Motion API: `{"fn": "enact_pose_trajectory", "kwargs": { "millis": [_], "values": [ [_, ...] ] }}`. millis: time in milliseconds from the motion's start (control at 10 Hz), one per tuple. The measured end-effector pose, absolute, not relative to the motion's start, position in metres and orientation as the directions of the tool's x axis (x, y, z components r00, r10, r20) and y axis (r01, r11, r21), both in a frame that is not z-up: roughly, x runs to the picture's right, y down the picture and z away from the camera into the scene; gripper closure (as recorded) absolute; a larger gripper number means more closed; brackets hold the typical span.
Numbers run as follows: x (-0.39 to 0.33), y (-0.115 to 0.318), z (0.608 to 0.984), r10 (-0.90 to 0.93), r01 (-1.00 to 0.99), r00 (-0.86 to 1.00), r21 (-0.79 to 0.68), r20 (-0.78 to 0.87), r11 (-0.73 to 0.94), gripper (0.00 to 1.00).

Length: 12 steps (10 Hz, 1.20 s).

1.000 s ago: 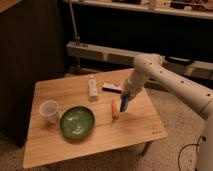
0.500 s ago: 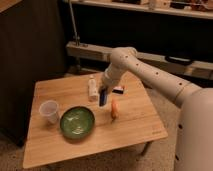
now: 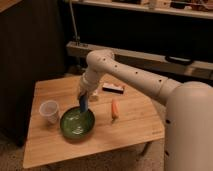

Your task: Place the white sponge in the ceramic bowl

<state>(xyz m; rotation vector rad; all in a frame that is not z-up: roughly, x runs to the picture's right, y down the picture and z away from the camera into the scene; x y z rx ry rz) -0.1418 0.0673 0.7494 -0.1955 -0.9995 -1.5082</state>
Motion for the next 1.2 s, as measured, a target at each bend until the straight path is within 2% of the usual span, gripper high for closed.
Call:
{"fn": "enact_pose_trajectory", "kwargs": {
  "millis": [300,700,1200],
  "values": [
    [-0.143,0.105,0.762,-0.681,0.880,-0.279,0.463,0.677,0.100,0.57],
    [-0.148,0.115,0.773,-0.655,0.875,-0.308,0.476,0.690,0.090,0.21],
    [-0.153,0.121,0.769,-0.630,0.862,-0.347,0.501,0.695,0.078,0.20]
  ]
}}
